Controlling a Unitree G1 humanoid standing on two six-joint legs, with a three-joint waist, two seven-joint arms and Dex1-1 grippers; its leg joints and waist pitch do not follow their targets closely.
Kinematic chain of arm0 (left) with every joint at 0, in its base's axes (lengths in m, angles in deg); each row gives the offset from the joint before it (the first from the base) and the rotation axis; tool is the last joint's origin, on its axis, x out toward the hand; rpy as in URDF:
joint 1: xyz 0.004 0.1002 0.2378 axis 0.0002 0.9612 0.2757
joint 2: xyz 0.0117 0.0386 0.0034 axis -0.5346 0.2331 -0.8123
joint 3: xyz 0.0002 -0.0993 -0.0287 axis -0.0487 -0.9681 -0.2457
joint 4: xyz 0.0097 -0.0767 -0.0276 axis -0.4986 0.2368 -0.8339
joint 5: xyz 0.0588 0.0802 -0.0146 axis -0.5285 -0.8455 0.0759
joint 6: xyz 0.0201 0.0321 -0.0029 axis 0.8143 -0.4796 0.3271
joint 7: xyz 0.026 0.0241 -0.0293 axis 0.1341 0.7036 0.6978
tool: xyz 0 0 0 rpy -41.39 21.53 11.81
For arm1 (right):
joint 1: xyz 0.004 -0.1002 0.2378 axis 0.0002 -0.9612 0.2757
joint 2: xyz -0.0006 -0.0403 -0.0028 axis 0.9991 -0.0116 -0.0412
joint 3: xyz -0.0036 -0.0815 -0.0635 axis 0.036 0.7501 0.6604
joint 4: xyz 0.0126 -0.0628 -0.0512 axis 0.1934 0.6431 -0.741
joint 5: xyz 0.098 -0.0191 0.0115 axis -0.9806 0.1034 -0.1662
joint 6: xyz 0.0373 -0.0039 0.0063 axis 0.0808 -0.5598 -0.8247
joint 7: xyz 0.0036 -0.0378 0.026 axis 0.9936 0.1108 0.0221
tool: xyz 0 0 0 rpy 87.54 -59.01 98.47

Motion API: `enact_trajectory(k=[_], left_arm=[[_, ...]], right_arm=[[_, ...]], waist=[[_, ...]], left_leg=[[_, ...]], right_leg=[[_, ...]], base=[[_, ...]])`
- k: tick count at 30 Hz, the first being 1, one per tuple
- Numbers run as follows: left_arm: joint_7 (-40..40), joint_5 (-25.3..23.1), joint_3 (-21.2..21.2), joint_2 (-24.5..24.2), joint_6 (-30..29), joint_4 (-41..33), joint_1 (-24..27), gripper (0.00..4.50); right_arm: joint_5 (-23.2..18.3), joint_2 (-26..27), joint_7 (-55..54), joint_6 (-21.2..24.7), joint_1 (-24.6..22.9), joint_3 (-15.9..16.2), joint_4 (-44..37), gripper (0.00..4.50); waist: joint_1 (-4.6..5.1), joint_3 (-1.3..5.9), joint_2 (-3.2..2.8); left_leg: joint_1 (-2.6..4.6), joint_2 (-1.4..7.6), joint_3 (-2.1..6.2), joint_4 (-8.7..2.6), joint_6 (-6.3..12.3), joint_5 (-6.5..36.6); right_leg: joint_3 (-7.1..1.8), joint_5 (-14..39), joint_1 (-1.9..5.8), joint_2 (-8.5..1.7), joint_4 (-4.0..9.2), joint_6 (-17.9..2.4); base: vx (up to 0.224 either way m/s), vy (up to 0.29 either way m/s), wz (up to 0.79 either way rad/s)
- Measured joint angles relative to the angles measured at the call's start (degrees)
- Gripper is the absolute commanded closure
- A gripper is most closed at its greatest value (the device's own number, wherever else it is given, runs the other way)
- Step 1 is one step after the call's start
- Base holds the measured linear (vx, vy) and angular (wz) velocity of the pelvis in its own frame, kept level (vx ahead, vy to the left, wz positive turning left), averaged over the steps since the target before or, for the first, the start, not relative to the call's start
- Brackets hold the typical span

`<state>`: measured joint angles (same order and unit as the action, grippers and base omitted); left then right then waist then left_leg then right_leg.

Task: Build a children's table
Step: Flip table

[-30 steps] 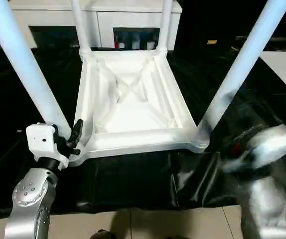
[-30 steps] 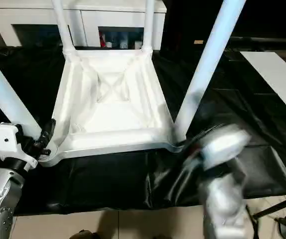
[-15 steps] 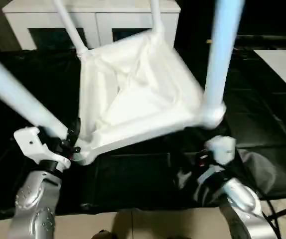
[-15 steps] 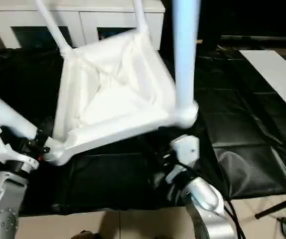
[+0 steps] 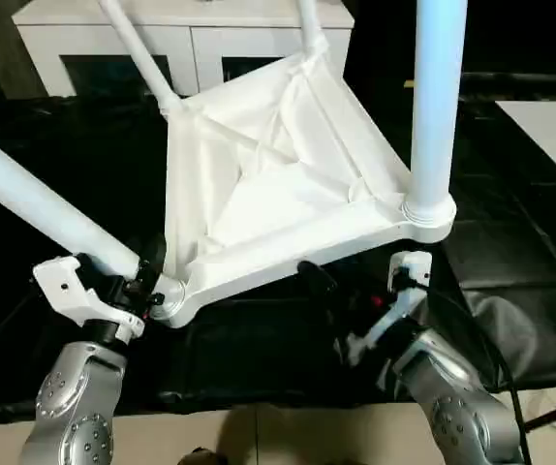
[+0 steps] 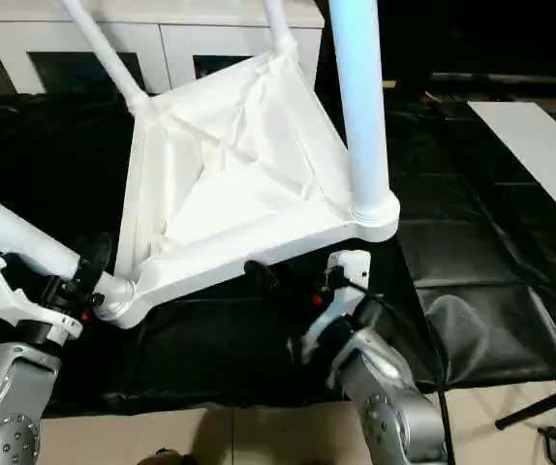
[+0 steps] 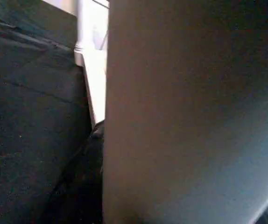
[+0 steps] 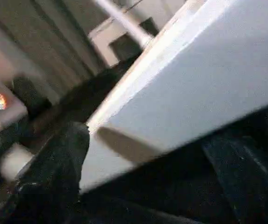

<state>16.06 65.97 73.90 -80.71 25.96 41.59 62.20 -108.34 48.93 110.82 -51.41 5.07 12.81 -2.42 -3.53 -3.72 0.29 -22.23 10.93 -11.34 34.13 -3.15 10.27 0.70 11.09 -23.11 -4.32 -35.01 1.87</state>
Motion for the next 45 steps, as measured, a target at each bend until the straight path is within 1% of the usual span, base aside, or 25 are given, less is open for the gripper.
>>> enact_trajectory(k=[1, 2, 5, 8, 11, 14, 16, 17, 18, 20, 23, 25, 31, 33, 34, 35, 37, 39, 40, 42, 44, 45], left_arm=[[0.0, 0.0, -0.1, 0.0, -0.3, -0.3, 0.0, 2.53], [0.1, 0.0, -0.1, 0.1, -0.4, -0.5, 0.1, 2.53], [0.1, 0.0, -0.2, 0.6, -0.5, -0.7, 0.1, 2.53], [0.2, 0.0, -0.2, 0.7, -0.5, -0.7, 0.1, 2.53], [0.2, 0.0, -0.1, 0.9, -0.5, -0.7, 0.1, 2.53], [0.1, 0.0, 0.1, 1.3, -0.6, -0.8, 0.0, 2.53], [0.1, 0.0, 0.3, 1.7, -0.6, -1.1, 0.0, 2.53], [0.1, 0.0, 0.4, 1.8, -0.7, -1.4, 0.0, 2.53], [0.1, 0.0, 0.7, 1.9, -0.7, -1.6, 0.0, 2.53], [0.1, 0.0, 0.9, 2.1, -0.7, -1.7, 0.0, 2.53], [0.1, 0.0, 1.1, 2.1, -0.8, -1.9, 0.1, 2.53], [0.1, 0.0, 1.1, 2.1, -0.8, -2.0, 0.1, 2.53], [0.1, 0.0, 1.1, 2.1, -0.8, -2.0, 0.1, 2.53], [0.3, -0.1, 1.1, 2.1, -0.8, -2.0, 0.2, 2.53], [0.4, -0.2, 1.1, 2.1, -0.8, -2.0, 0.1, 2.53], [0.4, -0.2, 1.1, 2.1, -0.8, -2.0, 0.2, 2.18], [0.3, 0.1, 1.1, 2.3, -0.8, -2.0, 0.2, 1.83], [0.2, 2.8, 1.0, 3.9, -0.9, -2.0, 0.4, 1.79], [0.1, 3.5, 1.2, 4.2, -0.9, -2.0, 0.4, 1.69], [0.0, 4.1, 1.0, 3.8, -0.9, -2.3, 0.4, 1.47], [0.1, 4.3, 0.2, 3.7, -0.6, -2.7, 0.2, 1.39], [0.6, 4.1, -0.3, 3.5, -0.4, -2.7, -0.1, 1.28]], right_arm=[[-1.4, 0.8, -0.7, 0.6, 0.8, -1.0, 0.2, 0.02], [-1.6, 1.1, -1.4, 0.7, 1.6, -1.3, 0.5, 0.00], [-0.2, 1.9, -4.1, 0.4, 4.1, -1.9, 2.6, 0.00], [-0.2, 4.0, -6.0, 0.4, 6.1, -2.7, 5.1, 0.00], [-0.4, 4.2, -7.2, 0.3, 9.1, -3.2, 7.8, 0.00], [-1.1, 4.6, -8.8, -1.0, 12.0, -4.5, 11.0, 0.00], [-1.5, 5.6, -10.2, -2.1, 14.6, -6.1, 13.5, 0.00], [-1.5, 6.1, -10.9, -2.4, 15.5, -7.1, 14.3, 0.28], [-1.9, 6.6, -11.5, -2.8, 16.0, -8.1, 14.9, 0.34], [-3.1, 7.0, -11.8, -2.8, 16.5, -8.9, 15.5, 0.40], [-3.8, 7.1, -11.9, -3.0, 16.5, -9.1, 15.7, 0.76], [-4.0, 7.2, -11.9, -3.3, 16.7, -9.1, 15.7, 0.82], [-3.9, 7.5, -12.0, -3.9, 17.2, -9.1, 16.0, 1.40], [-3.9, 7.5, -12.2, -4.0, 17.3, -9.1, 16.0, 1.55], [-4.0, 7.6, -12.8, -4.0, 17.4, -9.2, 16.0, 1.55], [-4.1, 7.6, -13.1, -4.0, 17.5, -9.3, 16.1, 1.72], [-4.2, 7.4, -13.8, -4.0, 17.6, -9.3, 16.1, 1.82], [-4.1, 7.3, -13.9, -4.2, 17.6, -10.0, 17.1, 1.89], [-4.1, 7.3, -13.8, -4.4, 17.6, -10.5, 17.8, 1.93], [-3.9, 7.2, -13.8, -4.5, 17.6, -10.5, 17.8, 1.96], [-3.5, 6.7, -13.8, -5.3, 17.6, -10.3, 17.6, 1.96], [-3.3, 6.6, -14.2, -5.4, 17.8, -10.0, 17.4, 1.97]], waist=[[-0.01, 0.00, 0.00], [-0.02, 0.00, 0.00], [-0.08, 0.00, 0.01], [0.14, 0.00, 0.01], [0.15, 0.01, 0.00], [0.18, 0.01, 0.01], [0.37, 0.03, 0.03], [0.43, 0.03, 0.04], [0.43, 0.04, 0.05], [0.43, 0.04, 0.05], [0.43, 0.04, 0.05], [0.46, 0.04, 0.05], [0.55, 0.04, 0.05], [0.55, 0.04, 0.05], [0.55, 0.04, 0.05], [0.55, 0.04, 0.05], [0.57, 0.04, 0.06], [0.47, -0.02, 0.18], [0.44, -0.05, 0.23], [0.43, -0.04, 0.20], [0.32, -0.04, 0.20], [0.26, -0.04, 0.20]], left_leg=[[0.00, 0.00, 0.00, 0.00, 0.00, 0.0], [0.00, 0.00, 0.00, 0.00, 0.00, 0.0], [-0.02, 0.00, -0.01, 0.01, -0.01, 0.0], [-0.01, 0.00, -0.01, 0.01, -0.01, 0.0], [-0.02, 0.00, -0.02, 0.01, -0.02, 0.0], [-0.01, 0.00, -0.03, 0.05, -0.02, 0.0], [-0.01, 0.01, -0.04, 0.08, -0.02, 0.0], [0.00, 0.02, -0.04, 0.08, -0.02, 0.0], [0.00, 0.02, -0.04, 0.08, -0.02, 0.0], [0.00, 0.03, -0.04, 0.08, -0.02, 0.0], [0.00, 0.03, -0.06, 0.08, -0.02, 0.0], [0.00, 0.03, -0.06, 0.08, -0.02, 0.0], [0.01, 0.03, -0.06, 0.08, -0.02, 0.0], [0.01, 0.03, -0.06, 0.08, -0.02, 0.0], [0.01, 0.03, -0.06, 0.08, -0.02, 0.0], [0.01, 0.03, -0.07, 0.08, -0.02, 0.0], [0.00, 0.03, -0.07, 0.08, -0.02, 0.0], [-0.02, 0.03, -0.07, 0.11, -0.02, 0.0], [-0.06, 0.03, -0.07, 0.11, -0.02, 0.0], [-0.05, 0.03, -0.08, 0.10, -0.02, 0.0], [-0.05, 0.05, -0.08, 0.10, -0.02, 0.0], [-0.04, 0.05, -0.07, 0.10, -0.02, 0.0]], right_leg=[[0.01, 0.0, 0.00, 0.00, 0.00, 0.0], [0.01, 0.0, 0.00, 0.00, 0.00, 0.0], [0.01, 0.0, 0.00, 0.00, 0.01, -0.1], [0.01, 0.0, -0.01, 0.00, -0.01, -0.1], [0.01, 0.0, -0.02, 0.00, -0.02, -0.1], [-0.01, 0.0, -0.01, 0.00, -0.02, -0.1], [-0.01, -0.1, -0.02, 0.00, -0.05, -0.1], [-0.01, -0.1, -0.02, 0.00, -0.05, -0.1], [0.00, -0.1, -0.02, 0.00, -0.05, -0.1], [0.00, -0.1, -0.03, 0.01, -0.04, 0.0], [-0.01, -0.1, -0.03, 0.00, -0.03, 0.0], [-0.01, -0.1, -0.03, 0.00, -0.04, 0.0], [-0.02, -0.1, -0.03, 0.00, -0.04, 0.0], [-0.02, -0.1, -0.03, 0.00, -0.04, 0.0], [-0.02, -0.1, -0.03, 0.00, -0.04, 0.0], [-0.02, -0.1, -0.03, 0.01, -0.04, 0.0], [-0.02, -0.1, -0.03, 0.01, -0.04, 0.0], [-0.02, -0.1, -0.04, 0.00, -0.04, 0.0], [-0.01, -0.1, -0.08, 0.00, -0.04, 0.0], [-0.02, -0.1, -0.10, 0.00, -0.06, 0.0], [0.00, -0.1, -0.09, 0.01, -0.06, 0.0], [0.00, -0.1, -0.08, 0.01, -0.07, 0.0]], base=[[0.000, 0.000, 0.00], [0.000, 0.000, 0.00], [0.000, 0.000, 0.00], [0.000, 0.000, 0.00], [0.000, 0.000, 0.00], [0.000, 0.000, 0.00], [0.000, 0.000, 0.00], [0.000, 0.000, 0.00], [0.000, 0.000, 0.00], [0.000, 0.000, 0.00], [0.000, 0.000, 0.00], [0.000, 0.000, 0.00], [0.000, 0.000, 0.00], [0.000, 0.000, 0.00], [0.000, 0.000, 0.00], [0.000, 0.000, 0.00], [0.000, 0.000, 0.00], [0.000, 0.000, 0.00], [0.000, 0.000, 0.00], [0.000, 0.000, 0.00], [0.000, 0.000, 0.00], [0.000, 0.000, 0.00]])
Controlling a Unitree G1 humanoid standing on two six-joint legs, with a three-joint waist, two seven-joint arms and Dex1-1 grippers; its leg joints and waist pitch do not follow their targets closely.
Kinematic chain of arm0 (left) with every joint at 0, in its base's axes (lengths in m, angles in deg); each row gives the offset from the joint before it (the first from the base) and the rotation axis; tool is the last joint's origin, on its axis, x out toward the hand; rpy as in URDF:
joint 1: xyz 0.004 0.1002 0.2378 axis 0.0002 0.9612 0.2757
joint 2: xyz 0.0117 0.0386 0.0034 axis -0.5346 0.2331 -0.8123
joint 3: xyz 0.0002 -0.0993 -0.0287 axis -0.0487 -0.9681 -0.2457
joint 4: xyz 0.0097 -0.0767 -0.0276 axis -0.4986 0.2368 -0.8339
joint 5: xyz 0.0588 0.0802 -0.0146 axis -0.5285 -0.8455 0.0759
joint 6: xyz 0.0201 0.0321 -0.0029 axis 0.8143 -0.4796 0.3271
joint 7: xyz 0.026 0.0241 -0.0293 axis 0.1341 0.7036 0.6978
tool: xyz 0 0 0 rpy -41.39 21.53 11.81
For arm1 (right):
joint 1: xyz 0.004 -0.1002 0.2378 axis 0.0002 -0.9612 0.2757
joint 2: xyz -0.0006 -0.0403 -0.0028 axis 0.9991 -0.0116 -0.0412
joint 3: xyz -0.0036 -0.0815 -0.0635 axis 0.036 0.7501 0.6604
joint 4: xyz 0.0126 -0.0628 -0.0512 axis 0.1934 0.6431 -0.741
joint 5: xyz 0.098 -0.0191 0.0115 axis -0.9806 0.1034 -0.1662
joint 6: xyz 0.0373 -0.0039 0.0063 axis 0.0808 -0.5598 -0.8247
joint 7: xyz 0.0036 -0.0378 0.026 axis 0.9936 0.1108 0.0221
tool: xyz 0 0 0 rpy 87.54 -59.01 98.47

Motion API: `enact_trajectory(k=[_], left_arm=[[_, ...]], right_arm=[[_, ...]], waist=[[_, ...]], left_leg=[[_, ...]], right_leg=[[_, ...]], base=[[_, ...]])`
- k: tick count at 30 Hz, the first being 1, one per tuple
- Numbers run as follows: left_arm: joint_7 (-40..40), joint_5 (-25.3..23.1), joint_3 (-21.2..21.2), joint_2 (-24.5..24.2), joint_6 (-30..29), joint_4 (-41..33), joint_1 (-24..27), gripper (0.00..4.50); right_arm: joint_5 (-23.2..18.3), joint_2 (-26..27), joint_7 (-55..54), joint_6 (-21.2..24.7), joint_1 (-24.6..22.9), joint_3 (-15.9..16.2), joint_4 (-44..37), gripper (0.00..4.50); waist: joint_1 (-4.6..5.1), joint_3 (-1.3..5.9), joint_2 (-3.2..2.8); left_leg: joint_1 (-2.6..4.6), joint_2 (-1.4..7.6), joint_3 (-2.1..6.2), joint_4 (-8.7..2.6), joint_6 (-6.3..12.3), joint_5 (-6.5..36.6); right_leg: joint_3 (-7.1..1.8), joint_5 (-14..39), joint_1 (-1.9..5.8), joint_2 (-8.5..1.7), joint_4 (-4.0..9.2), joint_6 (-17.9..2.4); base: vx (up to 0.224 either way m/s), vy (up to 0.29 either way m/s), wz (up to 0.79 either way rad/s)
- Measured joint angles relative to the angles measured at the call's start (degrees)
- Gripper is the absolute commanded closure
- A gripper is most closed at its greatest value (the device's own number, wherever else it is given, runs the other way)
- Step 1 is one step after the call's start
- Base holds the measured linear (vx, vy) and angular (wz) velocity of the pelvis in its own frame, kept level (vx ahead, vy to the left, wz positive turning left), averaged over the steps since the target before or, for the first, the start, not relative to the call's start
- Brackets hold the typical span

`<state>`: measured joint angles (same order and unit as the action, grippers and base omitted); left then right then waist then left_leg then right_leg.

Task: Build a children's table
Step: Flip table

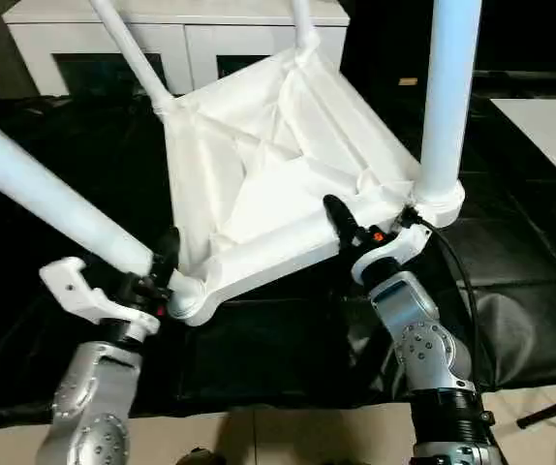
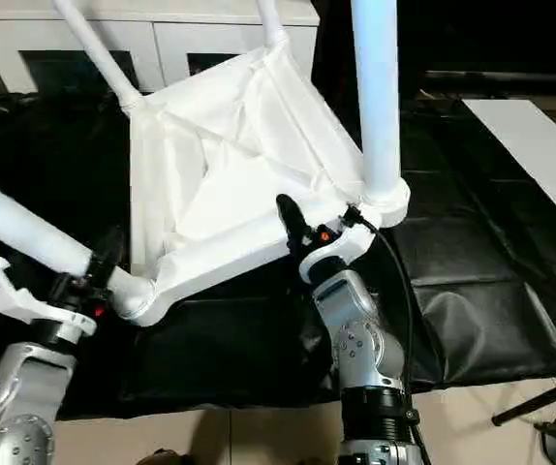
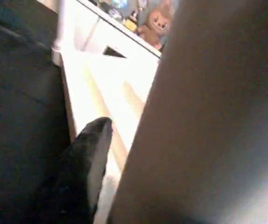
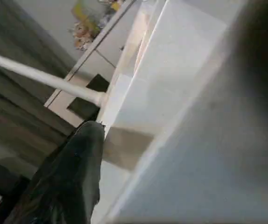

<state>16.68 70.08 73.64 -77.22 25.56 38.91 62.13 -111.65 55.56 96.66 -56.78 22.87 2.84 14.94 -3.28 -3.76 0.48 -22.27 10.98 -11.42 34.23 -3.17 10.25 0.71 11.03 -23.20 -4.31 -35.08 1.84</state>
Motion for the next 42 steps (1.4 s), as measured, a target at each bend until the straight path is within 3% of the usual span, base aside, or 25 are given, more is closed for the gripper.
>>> enact_trajectory(k=[4, 12, 18, 20, 22, 23, 24, 27, 32, 42], left_arm=[[2.6, -1.4, -1.0, -0.1, 1.1, 1.7, -1.9, 0.97], [5.1, -0.6, -2.9, -1.3, 3.5, 5.1, -5.6, 0.96], [7.2, -0.7, -3.9, -4.8, 5.6, 6.9, -7.5, 0.96], [7.8, -0.9, -5.4, -5.8, 6.9, 6.4, -7.5, 0.96], [10.7, -1.5, -10.5, -7.6, 9.2, 6.0, -7.7, 0.96], [12.8, -1.7, -13.9, -8.9, 9.6, 6.8, -7.6, 0.96], [13.2, -0.7, -14.6, -8.6, 8.9, 8.1, -7.0, 0.96], [14.2, -0.6, -14.6, -7.8, 8.9, 9.7, -7.0, 0.96], [14.4, 0.0, -14.2, -7.8, 8.5, 10.9, -7.0, 0.96], [15.1, 1.0, -14.2, -7.8, 7.1, 12.9, -8.3, 0.96]], right_arm=[[1.3, -0.8, -2.4, 0.0, 1.8, 1.3, -1.3, 1.99], [4.1, -2.9, -6.1, 0.4, 6.4, 3.7, -3.1, 1.99], [5.5, -7.8, -9.7, 4.1, 10.6, 7.8, -6.6, 1.99], [7.0, -10.2, -10.0, 5.1, 11.8, 8.8, -9.1, 1.99], [11.4, -14.1, -10.0, 5.6, 13.1, 9.7, -12.7, 1.99], [13.5, -16.6, -9.7, 6.0, 13.3, 9.7, -14.5, 1.99], [15.1, -17.9, -9.6, 6.4, 13.1, 9.9, -15.4, 2.00], [16.2, -18.0, -10.2, 7.3, 13.3, 10.9, -15.8, 2.05], [16.1, -18.2, -12.2, 9.5, 14.1, 11.3, -15.9, 2.09], [16.3, -18.4, -14.3, 13.0, 15.0, 11.3, -17.8, 2.12]], waist=[[-0.15, -0.01, 0.00], [-0.27, -0.05, 0.07], [-0.28, -0.01, 0.04], [-0.55, 0.01, 0.04], [-1.21, 0.29, -0.02], [-1.69, 0.40, 0.05], [-1.78, 0.59, 0.42], [-1.29, 0.97, 1.42], [-0.69, 0.99, 2.10], [-0.17, 1.14, 2.35]], left_leg=[[-0.01, -0.03, -0.01, 0.03, -0.02, 0.0], [-0.09, -0.03, 0.02, 0.05, -0.20, -0.1], [-0.11, -0.05, 0.01, 0.06, -0.20, -0.2], [-0.09, -0.06, 0.01, 0.06, -0.20, -0.2], [0.08, -0.07, 0.01, 0.06, -0.20, -0.2], [0.23, -0.07, 0.02, 0.06, -0.20, -0.2], [0.32, -0.08, 0.02, 0.08, -0.20, -0.2], [0.26, -0.05, 0.07, 0.12, -0.21, -0.2], [0.24, -0.06, 0.13, 0.22, -0.21, -0.2], [0.19, -0.05, 0.15, 0.21, -0.21, -0.2]], right_leg=[[-0.03, -0.1, 0.02, -0.03, 0.05, 0.2], [-0.02, -0.2, -0.03, -0.03, 0.05, 0.4], [-0.04, -0.4, -0.04, -0.04, 0.06, 0.2], [-0.03, -0.3, 0.04, -0.06, 0.07, 0.3], [-0.03, -0.2, 0.27, -0.09, 0.07, 0.5], [-0.03, -0.1, 0.46, -0.09, 0.08, 0.6], [-0.06, 0.1, 0.58, -0.08, 0.06, 1.0], [-0.07, 0.1, 0.47, -0.02, 0.08, 0.9], [-0.07, 0.0, 0.43, -0.03, 0.09, 0.9], [-0.07, -0.1, 0.49, 0.00, 0.08, 0.9]], base=[[0.000, 0.000, 0.00], [0.000, 0.000, 0.00], [0.000, 0.000, 0.00], [0.000, 0.000, 0.00], [0.000, 0.000, 0.00], [0.000, 0.000, 0.00], [0.000, 0.000, 0.00], [0.000, 0.000, 0.00], [0.000, 0.000, 0.00], [0.000, 0.000, 0.00]])
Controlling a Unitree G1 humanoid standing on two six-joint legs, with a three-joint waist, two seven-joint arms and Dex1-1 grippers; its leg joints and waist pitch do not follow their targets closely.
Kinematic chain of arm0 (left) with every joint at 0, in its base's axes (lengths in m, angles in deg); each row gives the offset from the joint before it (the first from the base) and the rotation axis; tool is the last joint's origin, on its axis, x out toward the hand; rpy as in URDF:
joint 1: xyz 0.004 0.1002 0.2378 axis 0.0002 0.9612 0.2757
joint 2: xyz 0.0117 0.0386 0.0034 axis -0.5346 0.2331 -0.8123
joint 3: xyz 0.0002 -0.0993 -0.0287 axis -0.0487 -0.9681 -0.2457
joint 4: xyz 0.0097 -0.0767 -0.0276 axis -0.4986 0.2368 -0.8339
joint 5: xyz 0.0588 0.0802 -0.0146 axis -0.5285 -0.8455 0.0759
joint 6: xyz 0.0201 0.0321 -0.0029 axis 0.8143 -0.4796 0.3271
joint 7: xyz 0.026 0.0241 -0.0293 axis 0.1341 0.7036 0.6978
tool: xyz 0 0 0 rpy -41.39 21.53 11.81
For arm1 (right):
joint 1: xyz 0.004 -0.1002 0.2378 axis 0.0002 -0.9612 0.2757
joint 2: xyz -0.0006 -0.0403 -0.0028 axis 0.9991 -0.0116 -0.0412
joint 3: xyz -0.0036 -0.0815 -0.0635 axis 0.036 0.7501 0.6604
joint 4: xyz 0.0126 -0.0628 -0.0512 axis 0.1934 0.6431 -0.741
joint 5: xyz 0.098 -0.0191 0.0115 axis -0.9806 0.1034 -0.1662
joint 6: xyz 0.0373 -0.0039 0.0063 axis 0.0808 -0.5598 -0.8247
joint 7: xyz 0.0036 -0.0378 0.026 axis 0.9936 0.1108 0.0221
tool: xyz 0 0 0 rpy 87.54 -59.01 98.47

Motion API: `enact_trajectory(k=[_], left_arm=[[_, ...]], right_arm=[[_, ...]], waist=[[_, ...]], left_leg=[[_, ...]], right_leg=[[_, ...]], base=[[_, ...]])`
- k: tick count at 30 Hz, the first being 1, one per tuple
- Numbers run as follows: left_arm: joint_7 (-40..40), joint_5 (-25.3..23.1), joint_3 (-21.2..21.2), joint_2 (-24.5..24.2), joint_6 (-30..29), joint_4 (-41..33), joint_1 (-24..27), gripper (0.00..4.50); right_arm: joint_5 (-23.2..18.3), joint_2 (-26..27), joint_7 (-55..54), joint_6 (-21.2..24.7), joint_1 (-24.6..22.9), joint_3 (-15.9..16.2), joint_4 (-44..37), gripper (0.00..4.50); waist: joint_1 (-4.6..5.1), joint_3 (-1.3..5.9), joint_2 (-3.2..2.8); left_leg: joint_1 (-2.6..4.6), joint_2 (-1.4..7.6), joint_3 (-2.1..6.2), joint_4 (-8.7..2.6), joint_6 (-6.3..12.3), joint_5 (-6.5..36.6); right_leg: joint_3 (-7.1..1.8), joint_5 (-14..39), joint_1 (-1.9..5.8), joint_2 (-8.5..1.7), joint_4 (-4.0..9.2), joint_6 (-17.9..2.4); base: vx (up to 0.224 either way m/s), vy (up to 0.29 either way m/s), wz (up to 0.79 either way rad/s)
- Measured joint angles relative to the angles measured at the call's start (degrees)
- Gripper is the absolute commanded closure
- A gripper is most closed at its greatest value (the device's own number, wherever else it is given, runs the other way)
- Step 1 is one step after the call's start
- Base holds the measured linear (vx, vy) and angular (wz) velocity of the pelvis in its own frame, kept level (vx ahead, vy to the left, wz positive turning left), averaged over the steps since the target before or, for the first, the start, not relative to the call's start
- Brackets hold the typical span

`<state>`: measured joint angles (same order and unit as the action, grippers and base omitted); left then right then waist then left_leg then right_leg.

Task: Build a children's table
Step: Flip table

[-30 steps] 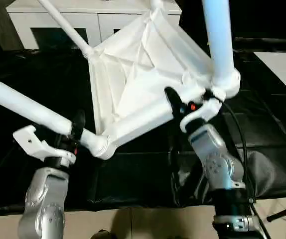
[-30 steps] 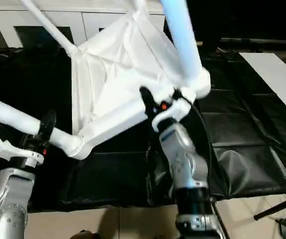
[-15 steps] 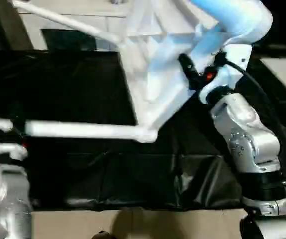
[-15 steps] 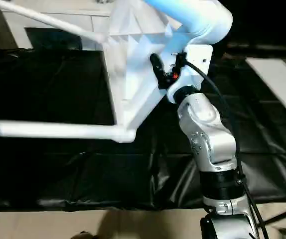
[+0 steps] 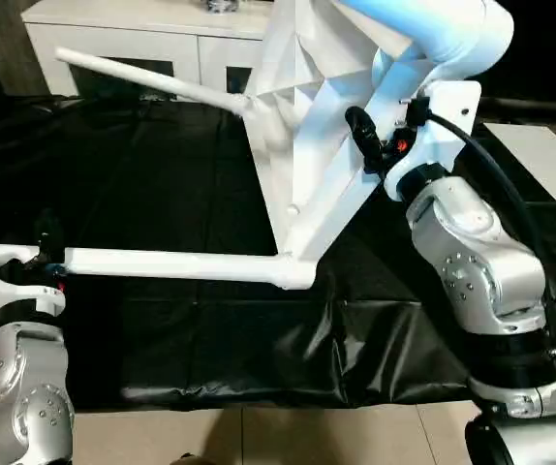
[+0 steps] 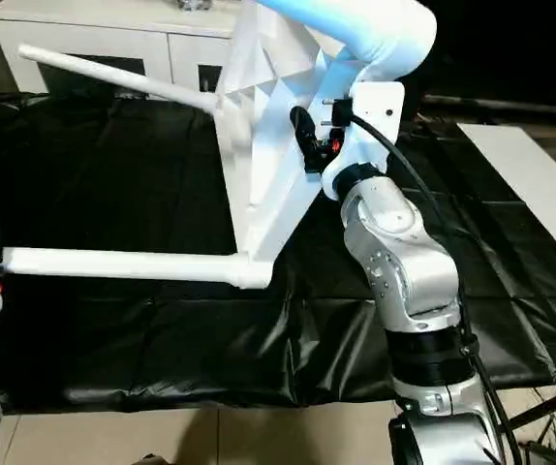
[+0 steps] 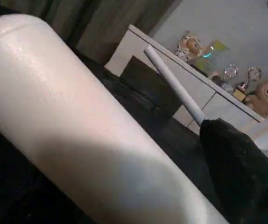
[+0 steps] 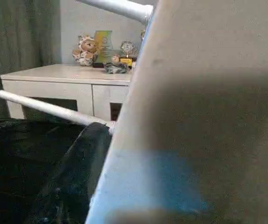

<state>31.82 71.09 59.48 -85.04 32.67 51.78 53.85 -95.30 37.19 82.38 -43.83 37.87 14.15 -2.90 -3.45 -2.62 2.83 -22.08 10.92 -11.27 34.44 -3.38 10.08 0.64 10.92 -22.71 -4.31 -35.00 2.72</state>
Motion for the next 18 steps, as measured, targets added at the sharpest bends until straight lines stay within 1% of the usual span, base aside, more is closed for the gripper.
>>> enact_trajectory(k=[2, 3, 4, 5, 6, 7, 9, 11, 12, 13, 15, 16, 18], left_arm=[[0.0, 0.8, 0.0, 0.1, -0.6, 0.6, -0.3, 0.96], [0.2, 2.4, -0.2, 0.3, -0.7, 1.1, -0.6, 0.96], [1.1, 4.2, -2.3, 0.5, -0.7, 1.6, -0.9, 0.96], [1.6, 7.0, -5.4, 0.4, -1.1, 2.5, -0.8, 0.96], [2.1, 9.9, -9.6, 0.3, -1.4, 3.9, 0.3, 0.96], [2.2, 11.7, -12.2, 0.2, -1.6, 4.9, 1.5, 0.96], [1.0, 16.2, -14.2, 0.9, -3.2, 5.9, 2.5, 0.96], [-1.0, 20.1, -14.1, 2.2, -4.5, 5.9, 2.4, 0.96], [-2.0, 22.1, -14.1, 2.6, -4.7, 5.9, 2.1, 0.96], [-2.3, 22.5, -14.0, 2.5, -4.7, 5.9, 2.0, 0.96], [-2.3, 22.1, -13.9, 1.8, -4.7, 5.9, 2.0, 0.96], [-2.3, 21.9, -13.9, 1.6, -4.7, 5.9, 2.0, 0.96], [-2.4, 20.6, -13.7, 1.2, -4.6, 5.9, 1.9, 0.96]], right_arm=[[0.0, -0.3, 0.0, 0.1, 0.1, 0.0, -0.2, 2.12], [0.0, -0.6, -0.1, 0.4, 0.2, 0.0, -0.2, 2.12], [0.6, -1.8, -0.4, 0.4, 0.3, -0.2, -0.2, 2.12], [0.6, -3.5, -0.3, 0.4, 0.3, -1.3, -0.1, 2.13], [0.7, -4.7, -0.3, 0.4, 0.1, -3.4, 0.1, 2.22], [0.9, -5.6, -0.3, 0.5, -0.1, -5.0, 0.3, 2.27], [1.7, -6.1, -0.8, 0.6, -0.2, -7.9, 0.8, 2.32], [2.4, -5.3, -2.6, 0.6, -0.1, -8.6, 1.0, 2.44], [2.6, -5.0, -3.6, 0.6, -0.1, -9.0, 1.1, 2.50], [2.7, -5.0, -4.1, 0.6, -0.1, -9.4, 1.3, 2.53], [2.7, -5.1, -4.6, 0.6, -0.2, -10.5, 1.4, 2.55], [2.6, -5.1, -4.6, 0.6, -0.2, -10.7, 1.4, 2.55], [2.4, -4.9, -4.6, 0.6, -0.2, -10.7, 1.3, 2.57]], waist=[[0.01, -0.01, -0.01], [-0.01, -0.01, -0.01], [-0.11, -0.02, -0.02], [-0.40, -0.05, -0.06], [-0.75, -0.11, -0.17], [-1.16, -0.15, -0.18], [-2.11, -0.18, -0.13], [-2.38, -0.20, -0.17], [-2.34, -0.20, -0.16], [-2.06, -0.19, -0.14], [-1.13, -0.29, -0.29], [-0.83, -0.31, -0.32], [0.27, -0.31, -0.33]], left_leg=[[-0.02, 0.00, -0.01, 0.00, 0.00, 0.0], [-0.02, 0.00, 0.00, 0.00, 0.00, 0.0], [-0.04, -0.01, 0.00, 0.01, 0.00, 0.0], [-0.09, -0.03, -0.01, 0.01, 0.00, 0.0], [-0.14, -0.07, -0.01, 0.03, 0.00, 0.0], [-0.21, -0.08, -0.02, 0.03, 0.00, 0.0], [-0.41, -0.02, -0.02, 0.04, -0.01, 0.0], [-0.42, 0.00, -0.08, 0.04, -0.03, 0.0], [-0.42, 0.00, -0.09, 0.05, -0.05, 0.0], [-0.44, -0.01, -0.08, 0.06, -0.05, 0.0], [-0.43, -0.02, -0.09, 0.07, -0.07, 0.0], [-0.43, -0.02, -0.09, 0.07, -0.07, 0.0], [-0.41, 0.05, -0.05, 0.03, -0.09, -0.1]], right_leg=[[0.00, 0.0, -0.02, 0.00, 0.00, 0.0], [0.00, 0.0, -0.01, 0.00, 0.00, 0.0], [0.00, 0.0, -0.01, -0.01, 0.00, 0.0], [0.01, 0.0, 0.00, -0.03, 0.01, 0.0], [-0.02, 0.0, -0.02, -0.06, 0.00, 0.0], [-0.02, 0.1, -0.04, -0.07, 0.02, 0.1], [0.01, 0.1, -0.09, -0.06, 0.01, 0.1], [-0.05, 0.1, -0.19, -0.06, 0.01, 0.1], [-0.07, 0.1, -0.15, -0.06, 0.00, 0.1], [-0.09, 0.1, -0.06, -0.06, 0.00, 0.1], [-0.13, 0.0, -0.12, -0.06, 0.00, 0.2], [-0.12, 0.0, -0.16, -0.06, 0.00, 0.2], [-0.09, 0.0, -0.26, 0.03, -0.06, 0.1]], base=[[0.000, 0.000, 0.00], [0.000, 0.000, 0.00], [0.000, 0.000, 0.00], [0.000, 0.000, 0.00], [0.000, 0.000, 0.00], [0.000, 0.000, 0.00], [0.000, 0.000, 0.00], [0.000, 0.000, 0.00], [0.000, 0.000, 0.00], [0.000, 0.000, 0.00], [0.000, 0.000, 0.00], [0.000, 0.000, 0.00], [0.000, 0.000, 0.00]])
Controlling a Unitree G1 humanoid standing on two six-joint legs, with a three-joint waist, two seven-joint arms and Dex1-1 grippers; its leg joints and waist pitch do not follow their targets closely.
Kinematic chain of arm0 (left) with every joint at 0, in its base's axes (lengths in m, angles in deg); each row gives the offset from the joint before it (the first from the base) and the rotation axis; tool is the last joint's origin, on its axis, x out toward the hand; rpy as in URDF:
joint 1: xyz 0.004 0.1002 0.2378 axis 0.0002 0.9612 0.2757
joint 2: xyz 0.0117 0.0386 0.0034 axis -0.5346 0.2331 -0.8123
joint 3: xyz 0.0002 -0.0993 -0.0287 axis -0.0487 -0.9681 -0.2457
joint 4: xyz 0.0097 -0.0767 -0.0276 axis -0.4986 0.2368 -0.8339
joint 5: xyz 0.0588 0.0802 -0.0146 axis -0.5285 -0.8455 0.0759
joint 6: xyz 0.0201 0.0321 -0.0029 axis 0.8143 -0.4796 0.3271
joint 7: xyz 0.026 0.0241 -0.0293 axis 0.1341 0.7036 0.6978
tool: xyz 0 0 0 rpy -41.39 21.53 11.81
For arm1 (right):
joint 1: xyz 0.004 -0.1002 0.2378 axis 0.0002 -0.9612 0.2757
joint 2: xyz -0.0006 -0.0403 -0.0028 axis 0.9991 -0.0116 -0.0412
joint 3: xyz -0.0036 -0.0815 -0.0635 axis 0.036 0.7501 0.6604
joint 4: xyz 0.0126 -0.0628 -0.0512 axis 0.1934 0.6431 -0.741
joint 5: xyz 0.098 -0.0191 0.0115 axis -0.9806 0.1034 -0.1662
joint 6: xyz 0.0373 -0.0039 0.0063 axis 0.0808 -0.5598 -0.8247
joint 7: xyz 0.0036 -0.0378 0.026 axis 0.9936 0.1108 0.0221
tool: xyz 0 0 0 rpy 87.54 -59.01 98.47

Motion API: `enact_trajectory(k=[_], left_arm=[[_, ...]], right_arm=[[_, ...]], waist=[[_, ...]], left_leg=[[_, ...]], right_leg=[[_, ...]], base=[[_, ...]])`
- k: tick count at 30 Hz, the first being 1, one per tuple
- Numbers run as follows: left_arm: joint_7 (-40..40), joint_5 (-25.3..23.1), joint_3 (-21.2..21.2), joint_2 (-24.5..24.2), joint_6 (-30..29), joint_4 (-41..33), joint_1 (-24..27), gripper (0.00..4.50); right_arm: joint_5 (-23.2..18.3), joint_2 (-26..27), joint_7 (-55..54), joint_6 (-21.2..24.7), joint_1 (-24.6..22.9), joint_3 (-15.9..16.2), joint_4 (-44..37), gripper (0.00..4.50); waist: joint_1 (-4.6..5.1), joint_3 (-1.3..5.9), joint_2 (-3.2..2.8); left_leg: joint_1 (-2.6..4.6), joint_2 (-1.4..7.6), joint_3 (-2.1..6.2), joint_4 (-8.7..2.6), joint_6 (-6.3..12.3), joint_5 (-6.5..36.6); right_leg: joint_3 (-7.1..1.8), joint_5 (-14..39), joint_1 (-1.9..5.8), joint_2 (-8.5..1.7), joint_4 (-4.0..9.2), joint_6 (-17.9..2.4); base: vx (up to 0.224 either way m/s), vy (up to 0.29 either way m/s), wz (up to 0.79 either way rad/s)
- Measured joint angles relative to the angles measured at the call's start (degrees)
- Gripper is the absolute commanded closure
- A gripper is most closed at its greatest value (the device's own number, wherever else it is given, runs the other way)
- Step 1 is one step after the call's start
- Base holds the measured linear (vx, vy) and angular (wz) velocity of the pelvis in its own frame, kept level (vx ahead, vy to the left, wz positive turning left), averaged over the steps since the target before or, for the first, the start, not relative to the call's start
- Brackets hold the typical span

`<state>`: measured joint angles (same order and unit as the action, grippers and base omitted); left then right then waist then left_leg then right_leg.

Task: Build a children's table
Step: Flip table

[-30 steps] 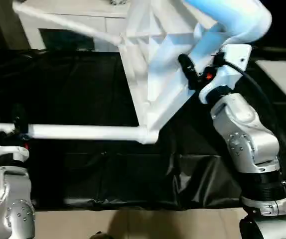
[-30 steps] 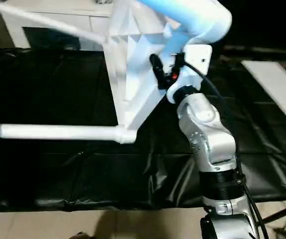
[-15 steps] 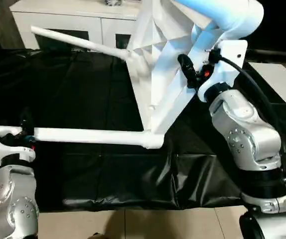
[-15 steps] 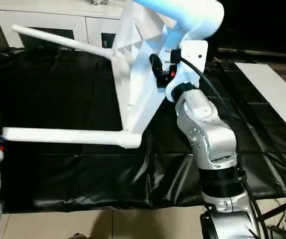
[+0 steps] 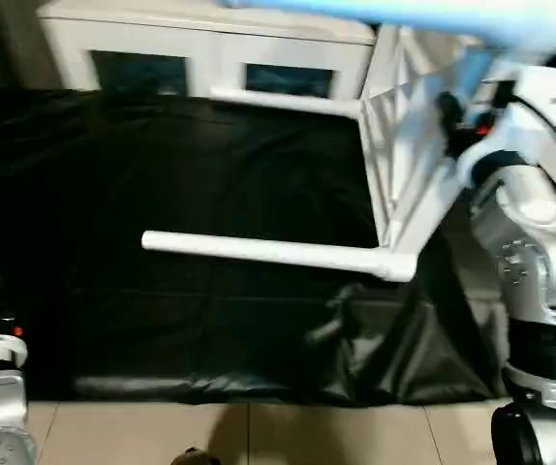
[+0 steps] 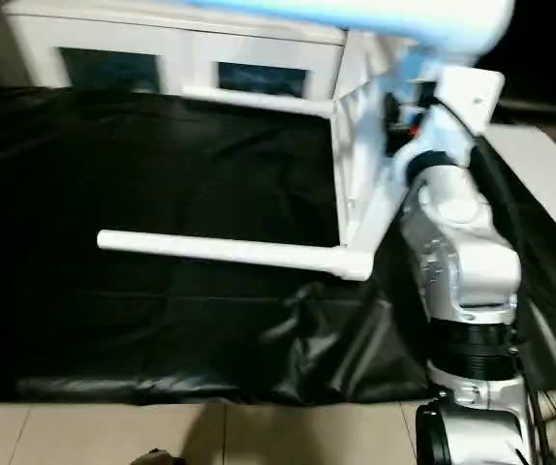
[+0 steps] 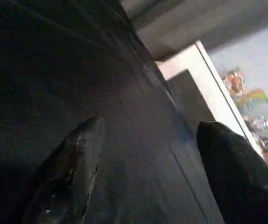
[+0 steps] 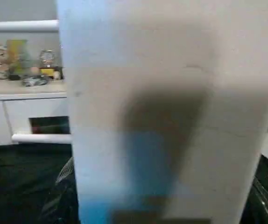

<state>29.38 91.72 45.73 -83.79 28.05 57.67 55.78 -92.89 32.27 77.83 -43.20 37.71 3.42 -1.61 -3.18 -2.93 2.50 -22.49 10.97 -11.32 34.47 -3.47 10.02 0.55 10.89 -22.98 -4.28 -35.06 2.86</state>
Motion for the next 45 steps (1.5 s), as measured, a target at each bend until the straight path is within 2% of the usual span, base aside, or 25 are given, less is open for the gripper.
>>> enact_trajectory(k=[2, 5, 10, 14, 20, 27, 28, 29, 31, 33, 35, 38, 42, 43, 45], left_arm=[[-0.5, -1.2, 0.8, -0.3, -0.1, 0.0, 0.1, 0.96], [-4.3, -5.0, 5.6, -3.4, -0.8, -1.3, 1.2, 0.96], [-9.5, -10.6, 13.8, -7.5, -2.2, -5.9, 1.7, 0.96], [-11.6, -13.3, 17.6, -8.8, -2.9, -8.4, 1.4, 0.96], [-16.9, -15.7, 25.0, -14.1, -6.0, -15.4, 0.9, 0.96], [-22.8, -18.1, 34.1, -20.3, -11.9, -22.7, 0.1, 0.96], [-23.5, -18.4, 35.1, -21.1, -12.0, -23.6, -0.2, 0.96], [-24.2, -19.0, 36.0, -21.8, -12.2, -24.6, -0.6, 0.96], [-26.0, -20.9, 38.1, -23.4, -11.8, -26.6, -1.5, 0.96], [-27.0, -22.1, 38.9, -23.5, -11.1, -27.2, -2.1, 0.96], [-27.1, -22.9, 39.5, -22.9, -10.1, -27.2, -2.3, 0.96], [-27.2, -24.9, 41.5, -22.1, -8.5, -27.2, -2.2, 0.96], [-26.5, -31.5, 45.8, -22.1, -5.0, -26.6, -0.4, 0.96], [-26.4, -32.8, 46.3, -21.6, -3.8, -25.7, -0.4, 0.96], [-25.9, -34.7, 46.3, -20.9, -1.8, -24.5, -0.3, 0.96]], right_arm=[[0.1, 0.4, 0.0, 0.0, 0.0, -0.1, -0.2, 2.57], [0.5, 1.9, 0.2, 1.1, 0.0, 0.2, -1.6, 2.57], [0.1, -0.4, 4.7, 4.7, 0.1, 3.3, -3.6, 2.59], [-1.0, -1.4, 8.3, 6.6, 0.1, 4.5, -5.2, 2.59], [-1.8, -1.5, 10.0, 9.2, 0.0, 5.1, -7.5, 2.59], [0.7, 2.5, 6.7, 7.7, 0.0, 5.4, -7.5, 2.59], [0.8, 3.5, 6.7, 7.1, -0.1, 5.4, -7.2, 2.59], [0.7, 4.3, 7.0, 5.9, -0.3, 5.3, -6.8, 2.24], [0.6, 4.6, 9.1, 2.2, -2.1, 6.1, -6.5, 1.89], [0.6, 3.9, 11.8, -0.8, -4.6, 7.3, -6.4, 1.77], [0.5, 4.5, 13.9, -3.1, -7.5, 7.7, -6.1, 1.49], [0.6, 5.0, 16.2, -7.1, -11.4, 7.9, -5.3, 1.31], [2.2, 5.0, 19.4, -18.1, -17.9, 7.7, -5.2, 0.98], [2.8, 4.8, 20.4, -20.8, -19.1, 7.9, -4.9, 0.98], [3.3, 4.5, 22.3, -25.8, -20.6, 8.2, -4.8, 0.70]], waist=[[0.44, 0.00, 0.01], [0.96, 0.01, 0.02], [1.24, 0.06, 0.09], [1.58, 0.06, 0.08], [1.32, 0.05, -0.01], [1.21, 0.05, 0.00], [1.22, 0.05, 0.00], [1.22, 0.06, 0.00], [1.19, 0.06, 0.01], [1.29, 0.06, -0.03], [1.36, 0.02, -0.10], [1.16, -0.16, -0.38], [0.72, -0.22, -0.65], [0.70, -0.27, -0.73], [0.77, -0.38, -0.92]], left_leg=[[0.01, 0.03, 0.05, 0.00, -0.01, 0.0], [0.01, 0.07, 0.07, 0.00, -0.02, 0.0], [0.24, 0.03, 0.02, 0.01, -0.01, 0.0], [0.52, 0.05, 0.10, -0.01, -0.03, 0.0], [0.61, 0.04, 0.24, -0.01, -0.10, 0.0], [0.65, 0.04, 0.26, 0.00, -0.26, -0.1], [0.65, 0.04, 0.27, -0.01, -0.26, -0.1], [0.66, 0.04, 0.28, -0.01, -0.27, -0.1], [0.66, 0.04, 0.28, 0.00, -0.27, -0.1], [0.66, 0.02, 0.25, 0.00, -0.27, -0.1], [0.60, 0.03, 0.26, -0.01, -0.27, -0.1], [0.46, 0.03, 0.25, -0.02, -0.27, -0.1], [0.42, 0.04, 0.25, -0.13, -0.26, -0.1], [0.40, 0.03, 0.24, -0.13, -0.26, -0.1], [0.41, 0.03, 0.23, -0.12, -0.25, -0.1]], right_leg=[[0.05, 0.0, -0.06, 0.02, 0.00, -0.1], [0.05, 0.0, -0.08, 0.08, 0.01, -0.1], [-0.04, -0.1, 0.01, 0.06, 0.05, -0.2], [0.03, -0.2, -0.06, 0.07, -0.04, -0.3], [0.09, -0.3, -0.15, 0.08, -0.17, -0.5], [0.09, -0.3, -0.17, 0.08, -0.27, -0.5], [0.09, -0.3, -0.17, 0.09, -0.29, -0.5], [0.10, -0.3, -0.18, 0.09, -0.30, -0.5], [0.09, -0.3, -0.16, 0.07, -0.28, -0.5], [0.06, -0.3, -0.16, 0.06, -0.27, -0.5], [0.07, -0.3, -0.25, 0.07, -0.28, -0.5], [0.09, -0.4, -0.36, 0.06, -0.28, -0.6], [0.11, -0.4, -0.36, 0.07, -0.15, -0.6], [0.11, -0.4, -0.36, 0.06, -0.10, -0.6], [0.10, -0.4, -0.36, 0.06, -0.10, -0.6]], base=[[0.000, 0.000, 0.00], [0.000, 0.000, 0.00], [0.000, 0.000, 0.00], [0.000, 0.000, 0.00], [0.000, 0.000, 0.00], [0.000, 0.000, 0.00], [0.000, 0.000, 0.00], [0.000, 0.000, 0.00], [0.000, 0.000, 0.00], [0.000, 0.000, 0.00], [0.000, 0.000, 0.00], [0.000, 0.000, 0.00], [0.000, 0.000, 0.00], [0.000, 0.000, 0.00], [0.000, 0.000, 0.00]])
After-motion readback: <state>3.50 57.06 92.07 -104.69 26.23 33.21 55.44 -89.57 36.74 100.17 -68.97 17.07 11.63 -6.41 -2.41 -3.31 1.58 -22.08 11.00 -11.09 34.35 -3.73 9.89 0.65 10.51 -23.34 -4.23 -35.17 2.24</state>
